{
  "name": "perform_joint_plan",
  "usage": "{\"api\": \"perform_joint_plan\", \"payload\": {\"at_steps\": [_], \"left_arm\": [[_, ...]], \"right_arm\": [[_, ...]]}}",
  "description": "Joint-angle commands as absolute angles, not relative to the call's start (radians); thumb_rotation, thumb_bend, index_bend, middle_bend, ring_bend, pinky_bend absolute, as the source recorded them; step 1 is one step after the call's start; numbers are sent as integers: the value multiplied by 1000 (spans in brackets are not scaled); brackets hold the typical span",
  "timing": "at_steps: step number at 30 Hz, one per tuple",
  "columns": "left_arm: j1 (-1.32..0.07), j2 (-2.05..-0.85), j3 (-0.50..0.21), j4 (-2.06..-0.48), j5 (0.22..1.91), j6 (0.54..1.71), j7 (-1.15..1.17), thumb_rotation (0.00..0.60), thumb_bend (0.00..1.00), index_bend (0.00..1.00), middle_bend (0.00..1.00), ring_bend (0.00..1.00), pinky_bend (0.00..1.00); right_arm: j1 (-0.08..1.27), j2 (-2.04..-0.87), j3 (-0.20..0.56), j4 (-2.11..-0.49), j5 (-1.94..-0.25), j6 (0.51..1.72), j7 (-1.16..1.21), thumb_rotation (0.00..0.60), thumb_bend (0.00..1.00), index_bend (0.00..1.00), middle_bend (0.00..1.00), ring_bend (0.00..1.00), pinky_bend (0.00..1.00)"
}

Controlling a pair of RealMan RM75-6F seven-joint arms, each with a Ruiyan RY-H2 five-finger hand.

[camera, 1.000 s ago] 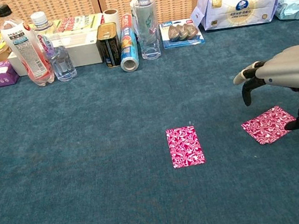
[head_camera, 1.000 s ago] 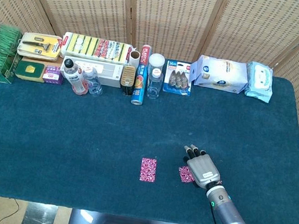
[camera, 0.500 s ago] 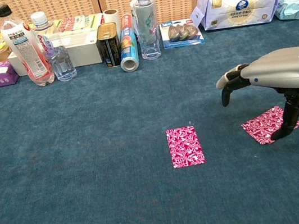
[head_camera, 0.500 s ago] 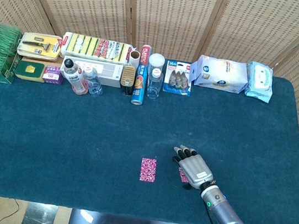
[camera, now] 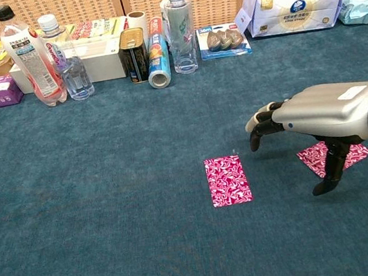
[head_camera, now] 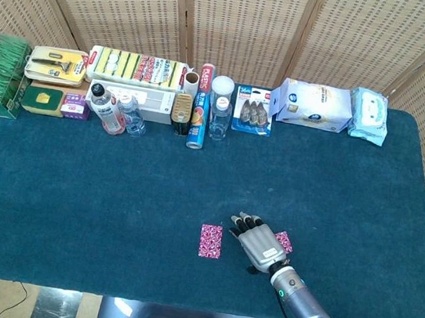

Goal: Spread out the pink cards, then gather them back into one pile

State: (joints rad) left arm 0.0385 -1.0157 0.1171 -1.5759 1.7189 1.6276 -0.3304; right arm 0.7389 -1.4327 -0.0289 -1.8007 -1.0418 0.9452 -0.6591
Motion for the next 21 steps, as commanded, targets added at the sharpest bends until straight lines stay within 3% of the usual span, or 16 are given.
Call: {"api": "perform_joint_plan", "payload": {"at_steps": [1, 21], "left_arm": [[38, -1016, 117, -1576, 1718, 1626, -329, 600, 73, 0, 0, 0, 0], [37, -1009, 117, -1570, 1719, 1630, -355, 600, 73, 0, 0, 0, 0]], "right_arm": [[745, -1454, -22, -1797, -1028, 953, -677, 600, 151, 200, 81, 48, 122], [793, -1570, 25, -1738, -943, 976, -750, 600, 150, 195, 75, 49, 144]]}}
